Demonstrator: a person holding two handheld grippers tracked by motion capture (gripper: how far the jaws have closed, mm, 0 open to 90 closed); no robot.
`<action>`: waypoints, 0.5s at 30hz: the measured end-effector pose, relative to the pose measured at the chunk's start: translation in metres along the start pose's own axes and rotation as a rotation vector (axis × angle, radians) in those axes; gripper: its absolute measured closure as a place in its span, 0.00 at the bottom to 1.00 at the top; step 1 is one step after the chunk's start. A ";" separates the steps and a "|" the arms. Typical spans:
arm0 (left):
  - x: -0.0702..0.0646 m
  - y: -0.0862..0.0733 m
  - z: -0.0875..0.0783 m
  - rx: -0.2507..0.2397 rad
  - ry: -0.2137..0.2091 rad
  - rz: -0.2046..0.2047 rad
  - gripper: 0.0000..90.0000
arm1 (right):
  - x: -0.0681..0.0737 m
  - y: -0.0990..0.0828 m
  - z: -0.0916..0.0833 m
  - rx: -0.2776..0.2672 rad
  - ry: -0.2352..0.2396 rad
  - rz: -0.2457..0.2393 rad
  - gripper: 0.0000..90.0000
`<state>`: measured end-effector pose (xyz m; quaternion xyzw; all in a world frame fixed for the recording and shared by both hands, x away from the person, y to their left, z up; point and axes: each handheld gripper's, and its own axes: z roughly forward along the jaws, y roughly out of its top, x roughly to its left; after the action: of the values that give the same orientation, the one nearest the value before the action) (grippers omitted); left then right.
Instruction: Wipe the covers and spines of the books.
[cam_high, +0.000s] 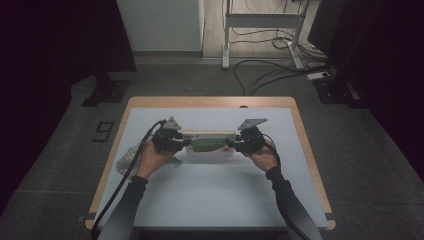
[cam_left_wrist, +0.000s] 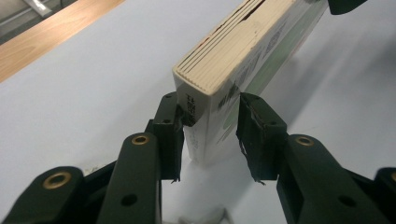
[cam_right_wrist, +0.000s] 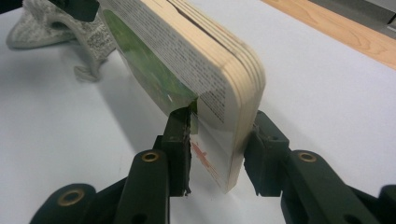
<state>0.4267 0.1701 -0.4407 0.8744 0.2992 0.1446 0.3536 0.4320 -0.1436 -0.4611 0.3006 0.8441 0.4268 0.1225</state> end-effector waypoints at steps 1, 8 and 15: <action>0.000 0.000 0.001 0.004 0.004 0.003 0.68 | -0.001 0.000 0.001 0.002 0.000 0.001 0.70; -0.003 -0.001 0.004 0.026 0.014 0.016 0.68 | -0.002 -0.005 0.006 0.016 0.005 0.002 0.70; -0.009 -0.001 0.002 0.045 0.028 0.039 0.68 | -0.001 -0.008 0.005 0.018 0.020 0.016 0.68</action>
<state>0.4206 0.1643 -0.4431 0.8856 0.2904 0.1568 0.3268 0.4324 -0.1446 -0.4704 0.3040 0.8467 0.4231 0.1081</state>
